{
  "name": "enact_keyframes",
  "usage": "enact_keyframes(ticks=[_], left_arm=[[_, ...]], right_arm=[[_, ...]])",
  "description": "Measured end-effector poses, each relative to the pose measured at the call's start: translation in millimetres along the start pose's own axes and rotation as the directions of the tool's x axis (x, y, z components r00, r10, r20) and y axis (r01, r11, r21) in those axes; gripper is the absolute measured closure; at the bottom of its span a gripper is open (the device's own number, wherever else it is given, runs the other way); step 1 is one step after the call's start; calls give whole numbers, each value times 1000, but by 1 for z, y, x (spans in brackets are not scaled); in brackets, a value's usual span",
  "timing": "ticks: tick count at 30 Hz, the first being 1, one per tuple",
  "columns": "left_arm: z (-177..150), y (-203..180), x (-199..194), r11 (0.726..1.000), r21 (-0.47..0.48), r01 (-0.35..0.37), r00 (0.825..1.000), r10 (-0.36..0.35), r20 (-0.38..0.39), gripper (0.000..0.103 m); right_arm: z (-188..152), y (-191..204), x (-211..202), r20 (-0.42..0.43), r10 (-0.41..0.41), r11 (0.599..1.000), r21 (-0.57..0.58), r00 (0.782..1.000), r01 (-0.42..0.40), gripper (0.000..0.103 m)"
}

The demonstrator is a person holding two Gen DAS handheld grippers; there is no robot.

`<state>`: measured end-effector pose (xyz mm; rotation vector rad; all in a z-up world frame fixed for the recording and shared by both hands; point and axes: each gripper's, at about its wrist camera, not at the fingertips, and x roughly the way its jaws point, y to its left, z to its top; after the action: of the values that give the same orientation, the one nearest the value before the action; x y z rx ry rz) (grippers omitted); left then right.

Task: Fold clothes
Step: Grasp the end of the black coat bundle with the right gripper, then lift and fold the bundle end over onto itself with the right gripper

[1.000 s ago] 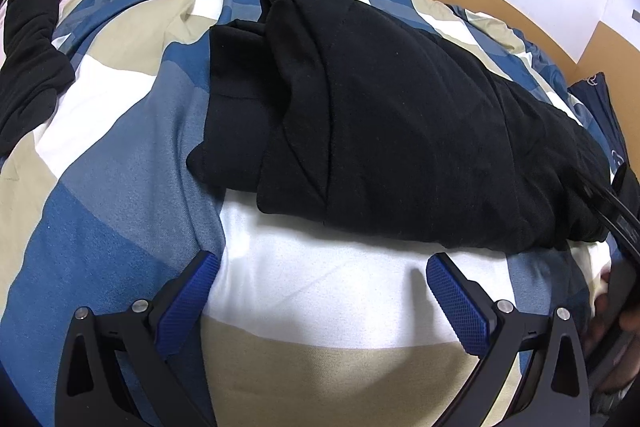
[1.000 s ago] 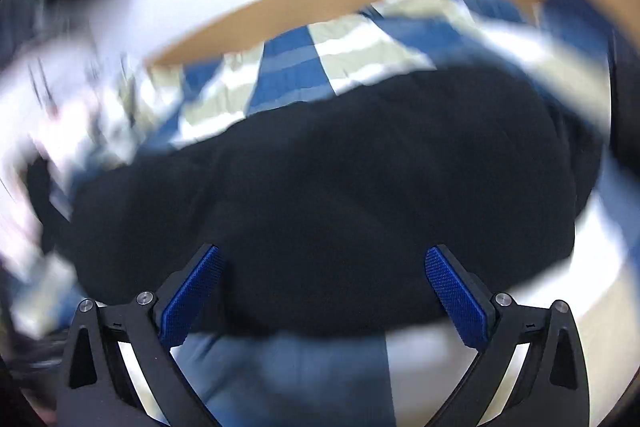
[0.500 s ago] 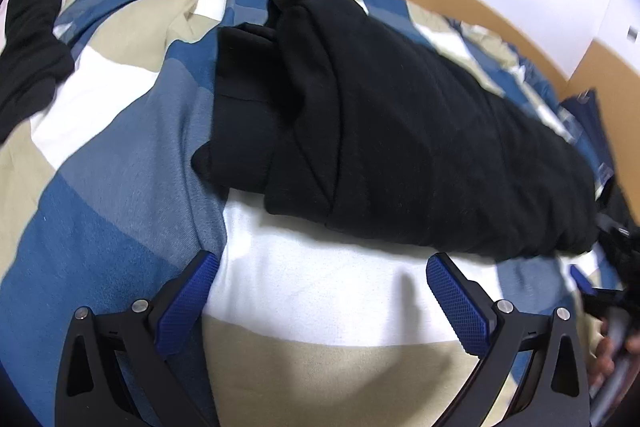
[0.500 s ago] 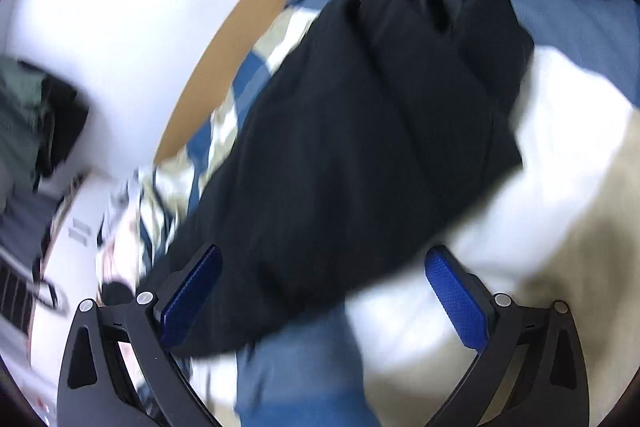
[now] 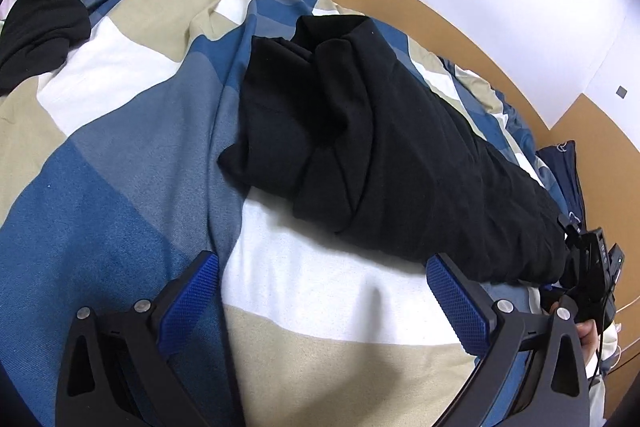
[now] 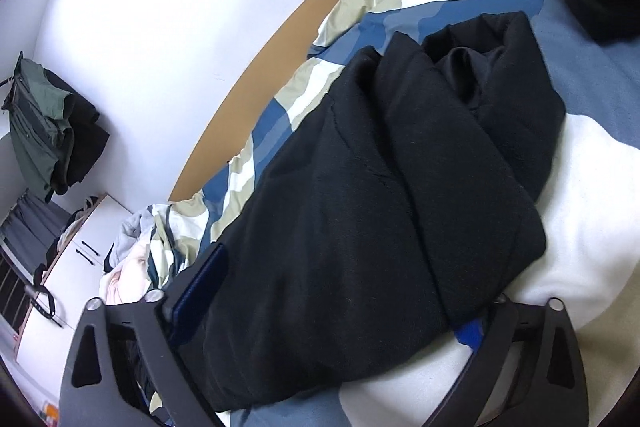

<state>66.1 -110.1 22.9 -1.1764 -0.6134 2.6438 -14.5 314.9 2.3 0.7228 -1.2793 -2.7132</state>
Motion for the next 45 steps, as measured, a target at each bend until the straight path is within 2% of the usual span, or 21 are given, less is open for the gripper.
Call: enact_keyframes(ticks=[2,4,6,8,14,15,16,18,23,25,27,28,31,34,35,36,38,39,41,44,45], left_arm=[[1,-2,2,1000,4,-8,1000,8,-2,0],[4,-5,5,1000,19,-21,1000,21,-10,0],[3,-11,9,998,38,-43,999,43,-20,0],[5,-12,13,998,47,-52,998,53,-26,0],[4,-13,12,998,39,-47,999,48,-24,0],[4,-13,12,998,41,-50,998,51,-25,0],[4,-13,11,998,39,-51,998,52,-24,0],[4,-11,10,998,30,-46,999,47,-19,0],[5,1,1,1000,-23,18,1000,-18,-6,0],[9,5,-3,998,-45,32,999,-32,1,0],[17,8,-4,999,-44,21,1000,-22,-13,0],[20,9,-5,1000,-24,4,1000,-4,-28,0],[29,13,-10,998,37,-53,997,55,-51,0],[34,27,-25,995,33,-91,996,91,-9,0],[36,34,-31,996,11,-86,996,86,6,0],[37,40,-35,997,-12,-81,997,81,17,0],[41,53,-44,996,-59,-70,997,72,37,0],[43,57,-47,995,-70,-76,996,80,48,0],[46,64,-52,992,-86,-95,992,102,73,0],[49,73,-58,987,-115,-111,988,122,97,0],[51,76,-59,986,-125,-110,987,123,100,0]], right_arm=[[0,-3,-1,-1,17,1000,23,1000,-17,21],[-1,-19,-11,-11,43,997,72,999,-42,38],[1,-28,-13,-8,73,991,111,997,-72,44],[5,-34,-10,-6,107,985,137,994,-105,44],[17,-29,19,-57,125,987,105,991,-118,46],[19,-30,22,-60,132,986,108,989,-125,53],[19,-33,25,-64,146,982,130,987,-136,67],[19,-40,31,-71,173,971,178,982,-158,79],[23,-29,38,-88,142,981,146,986,-128,79],[30,-29,48,-117,141,977,176,983,-119,71],[36,-31,56,-131,145,968,223,981,-114,72],[38,-27,57,-125,138,971,214,983,-109,81],[47,16,59,-122,11,1000,4,992,-11,88],[54,83,56,-67,-71,974,-219,995,55,90],[55,108,55,-40,-94,952,-296,995,78,90],[49,143,55,1,-137,891,-436,991,123,90],[16,213,59,56,-154,715,-683,986,151,90],[-1,239,61,61,-137,641,-755,989,136,90],[-51,277,70,10,-102,507,-860,995,61,90],[-126,333,82,-79,-66,276,-960,995,-58,89],[-151,340,95,-128,-99,240,-965,987,-101,89]])
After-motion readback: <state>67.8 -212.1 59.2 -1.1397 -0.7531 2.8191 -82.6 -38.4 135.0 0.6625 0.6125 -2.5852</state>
